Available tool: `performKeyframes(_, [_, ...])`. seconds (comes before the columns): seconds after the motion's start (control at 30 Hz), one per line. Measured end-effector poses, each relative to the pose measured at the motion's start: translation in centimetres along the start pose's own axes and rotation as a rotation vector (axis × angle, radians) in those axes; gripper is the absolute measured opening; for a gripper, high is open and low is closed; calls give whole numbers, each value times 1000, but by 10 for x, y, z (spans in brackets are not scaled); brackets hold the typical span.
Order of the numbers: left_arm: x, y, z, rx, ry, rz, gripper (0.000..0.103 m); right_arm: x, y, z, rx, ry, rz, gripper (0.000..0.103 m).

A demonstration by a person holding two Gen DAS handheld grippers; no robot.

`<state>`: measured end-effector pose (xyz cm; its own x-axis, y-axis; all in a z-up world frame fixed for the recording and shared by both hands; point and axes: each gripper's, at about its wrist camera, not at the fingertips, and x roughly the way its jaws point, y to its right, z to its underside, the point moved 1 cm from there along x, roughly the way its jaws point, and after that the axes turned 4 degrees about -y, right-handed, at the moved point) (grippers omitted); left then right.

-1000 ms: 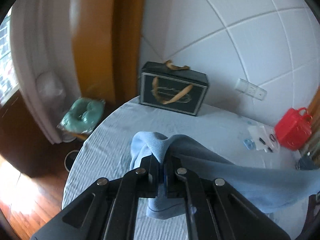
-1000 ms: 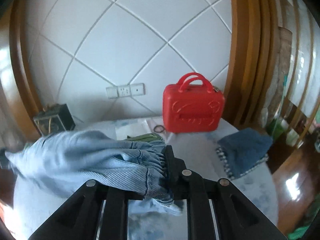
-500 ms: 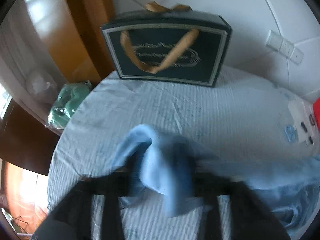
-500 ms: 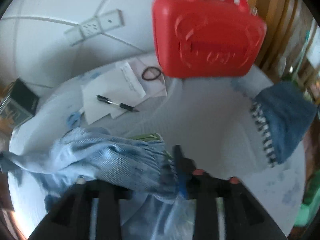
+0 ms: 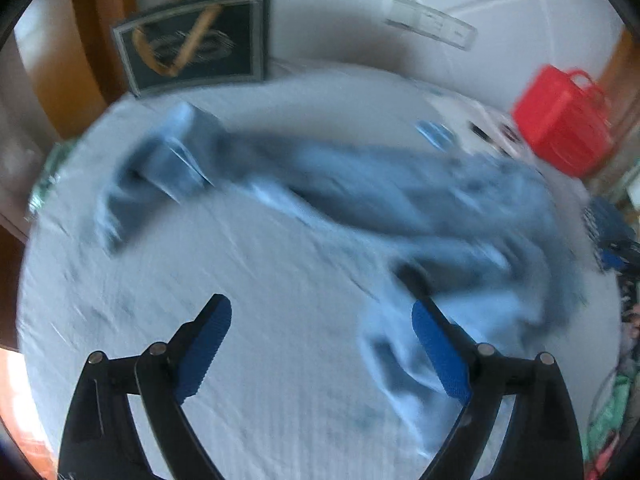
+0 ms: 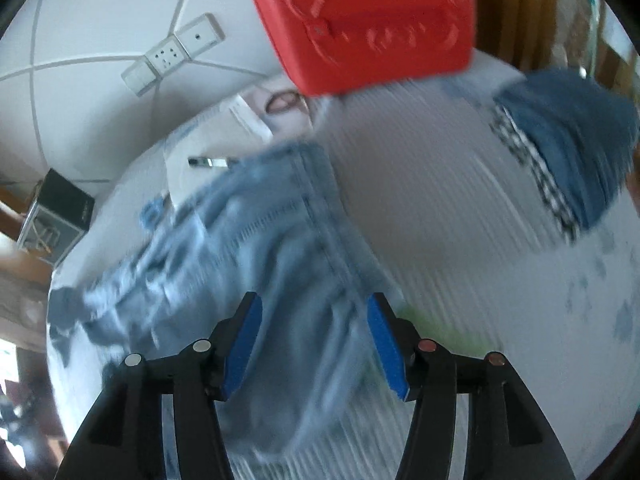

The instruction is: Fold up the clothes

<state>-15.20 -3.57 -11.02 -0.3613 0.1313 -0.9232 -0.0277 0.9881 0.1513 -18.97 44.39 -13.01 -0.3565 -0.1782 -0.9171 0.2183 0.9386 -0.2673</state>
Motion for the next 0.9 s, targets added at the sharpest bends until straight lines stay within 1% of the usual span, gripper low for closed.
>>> performKeyframes(0.1, [6,37,37,11,-32,57,93,4,14,29,22,-35,-31,55])
performKeyframes(0.17, [12,56,51,27,-46,66,93,6,22,39,37,-46,-48,55])
performKeyframes(0.27, [27,82,64,57,-77,70,92,8,36,45,64,-49,-55,55])
performKeyframes(0.3, [33,89,67,68,-91,69,85,9,41,47,73,-51,-57,55])
performKeyframes(0.33, [39,96,70,79,-106,69,72,10,45,47,83,-53,-61,55])
performKeyframes(0.37, [45,103,74,90,-120,68,63,12,48,47,91,-57,-68,55])
performKeyframes(0.43, [58,118,80,112,-149,67,13,19,51,45,102,-71,-79,55])
performKeyframes(0.47, [58,117,82,115,-148,56,10,25,51,43,105,-79,-84,55])
performKeyframes(0.57, [48,104,82,109,-117,5,8,43,45,38,110,-90,-98,55])
performKeyframes(0.6, [40,95,78,100,-99,-9,7,49,42,37,113,-87,-101,61])
performKeyframes(0.63, [27,80,72,77,-73,-25,7,55,39,35,116,-85,-103,64])
performKeyframes(0.67, [15,64,66,54,-49,-43,7,61,35,34,115,-82,-104,70])
performKeyframes(0.7, [5,48,60,34,-28,-63,7,68,30,33,104,-81,-98,72])
performKeyframes(0.73, [-5,33,55,13,-7,-82,7,74,25,32,86,-83,-85,72])
performKeyframes(0.77, [-14,18,49,-2,13,-112,7,80,19,32,58,-90,-47,69])
performKeyframes(0.8, [-24,-1,44,-25,32,-144,7,84,12,33,19,-102,25,47])
performKeyframes(0.83, [-34,-22,38,-55,50,-176,7,84,7,34,-13,-101,68,5])
performKeyframes(0.9, [-55,-57,33,-99,82,-215,7,69,1,35,-39,-68,65,4])
